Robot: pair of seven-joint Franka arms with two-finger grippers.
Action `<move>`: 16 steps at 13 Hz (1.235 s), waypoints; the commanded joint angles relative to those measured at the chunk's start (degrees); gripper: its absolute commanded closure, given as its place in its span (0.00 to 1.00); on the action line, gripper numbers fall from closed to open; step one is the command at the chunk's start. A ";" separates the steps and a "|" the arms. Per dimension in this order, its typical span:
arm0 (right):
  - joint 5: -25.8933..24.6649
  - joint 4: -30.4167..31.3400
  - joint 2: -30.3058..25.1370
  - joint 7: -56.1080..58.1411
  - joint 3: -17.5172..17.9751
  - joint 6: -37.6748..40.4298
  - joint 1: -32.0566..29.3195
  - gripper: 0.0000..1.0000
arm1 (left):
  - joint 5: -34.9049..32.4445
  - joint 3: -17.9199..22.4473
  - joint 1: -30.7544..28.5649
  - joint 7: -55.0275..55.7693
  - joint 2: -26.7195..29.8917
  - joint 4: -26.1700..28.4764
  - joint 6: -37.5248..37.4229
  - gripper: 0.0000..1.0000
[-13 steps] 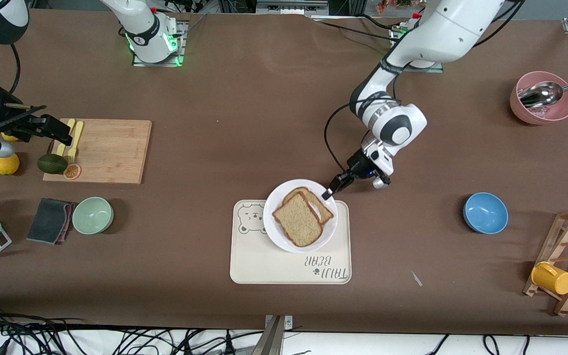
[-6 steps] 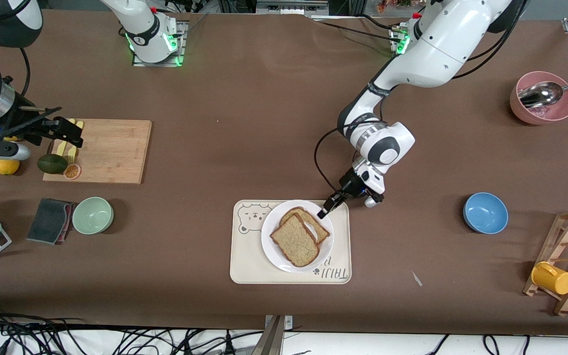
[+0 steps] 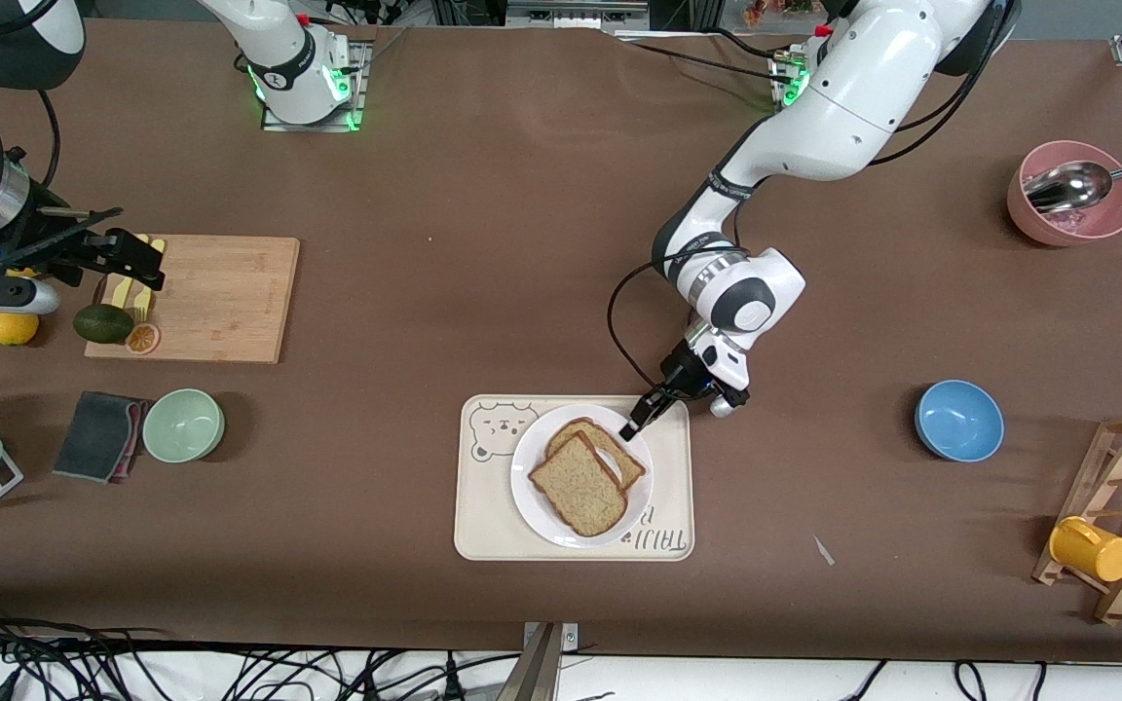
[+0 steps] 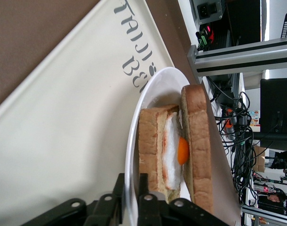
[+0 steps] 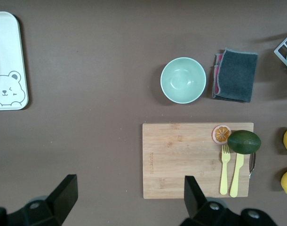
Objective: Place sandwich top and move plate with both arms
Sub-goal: 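Open the left gripper to release the plate rim on the tray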
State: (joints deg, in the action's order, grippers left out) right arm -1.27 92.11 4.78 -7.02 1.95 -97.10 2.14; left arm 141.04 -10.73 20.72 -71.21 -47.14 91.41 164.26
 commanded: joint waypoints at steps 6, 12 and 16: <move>0.30 0.61 -1.09 -4.32 -0.55 0.42 -0.30 0.00 | 1.87 0.35 1.08 -1.04 3.01 0.86 4.05 0.01; 0.65 2.63 -2.05 -3.53 -1.25 1.74 -0.30 0.00 | 1.78 0.27 0.91 -1.47 17.15 15.37 8.86 0.01; 0.39 4.82 -2.84 -3.18 -1.25 0.60 -0.30 0.00 | -1.54 0.18 0.29 -1.48 27.43 26.34 11.07 0.01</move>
State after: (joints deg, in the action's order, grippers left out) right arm -1.27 93.41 4.19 -10.61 0.65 -95.39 2.04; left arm 140.79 -10.66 21.51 -71.55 -26.58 109.92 175.41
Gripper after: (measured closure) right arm 0.000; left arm 0.004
